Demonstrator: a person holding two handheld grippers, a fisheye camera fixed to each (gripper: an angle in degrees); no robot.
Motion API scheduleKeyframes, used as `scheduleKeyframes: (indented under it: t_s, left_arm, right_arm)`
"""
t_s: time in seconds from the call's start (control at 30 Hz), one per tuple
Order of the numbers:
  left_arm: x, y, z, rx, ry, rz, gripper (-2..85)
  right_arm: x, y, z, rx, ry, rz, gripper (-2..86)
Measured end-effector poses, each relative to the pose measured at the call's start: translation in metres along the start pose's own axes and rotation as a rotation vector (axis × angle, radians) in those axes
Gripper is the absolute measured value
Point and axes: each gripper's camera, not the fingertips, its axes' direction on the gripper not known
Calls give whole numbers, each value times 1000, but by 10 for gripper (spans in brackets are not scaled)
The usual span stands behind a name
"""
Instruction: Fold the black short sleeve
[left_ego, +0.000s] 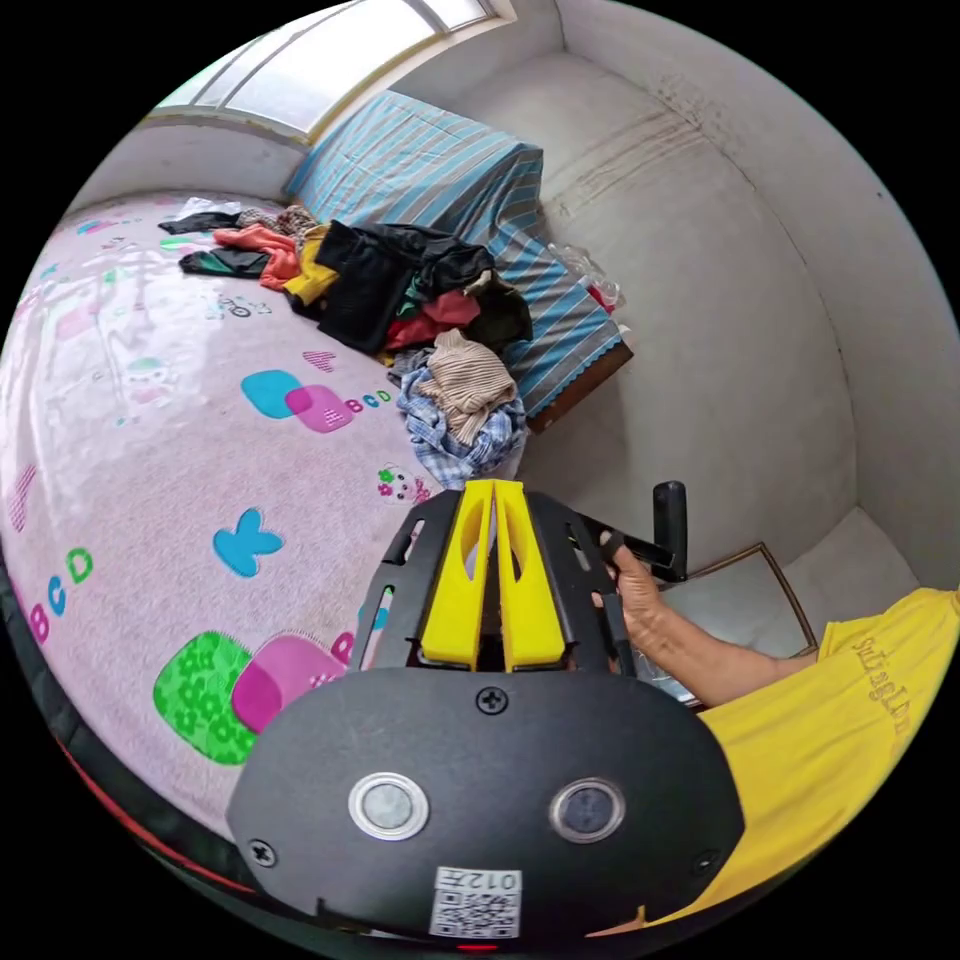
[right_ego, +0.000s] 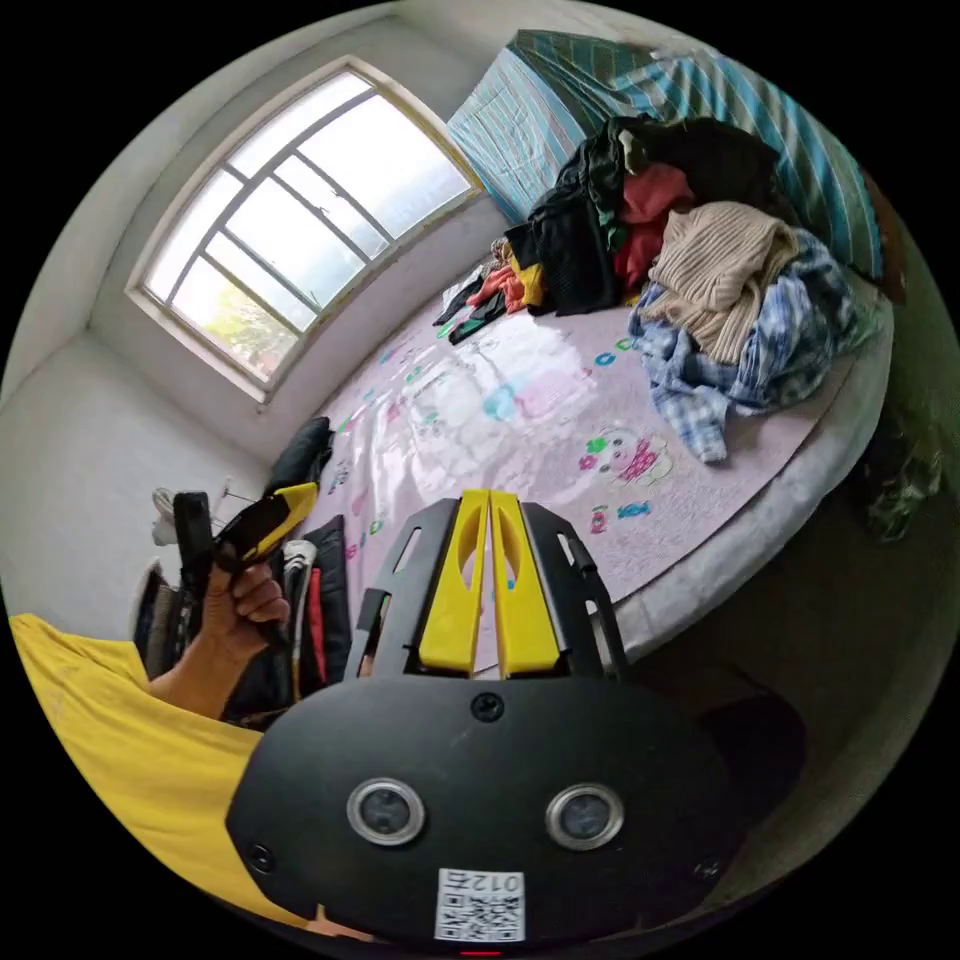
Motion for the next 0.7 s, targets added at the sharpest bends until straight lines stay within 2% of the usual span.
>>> scheduleKeyframes:
  t_s: [0.1, 0.37, 0.57, 0.7]
  left_arm:
    - [-5, -32, 28, -3, 29, 1, 3]
    - [-47, -88, 77, 14, -80, -106, 3]
    - [-82, -136, 122, 89, -190, -279, 4]
    - [-100, -179, 169, 54, -226, -317, 5]
  right_arm:
    - [16, -52, 10, -26, 96, -57, 6]
    - [84, -232, 75, -50, 113, -182, 17]
    - [138, -393, 169, -139, 152, -285, 52]
    - [153, -486, 244, -209, 233, -436, 85]
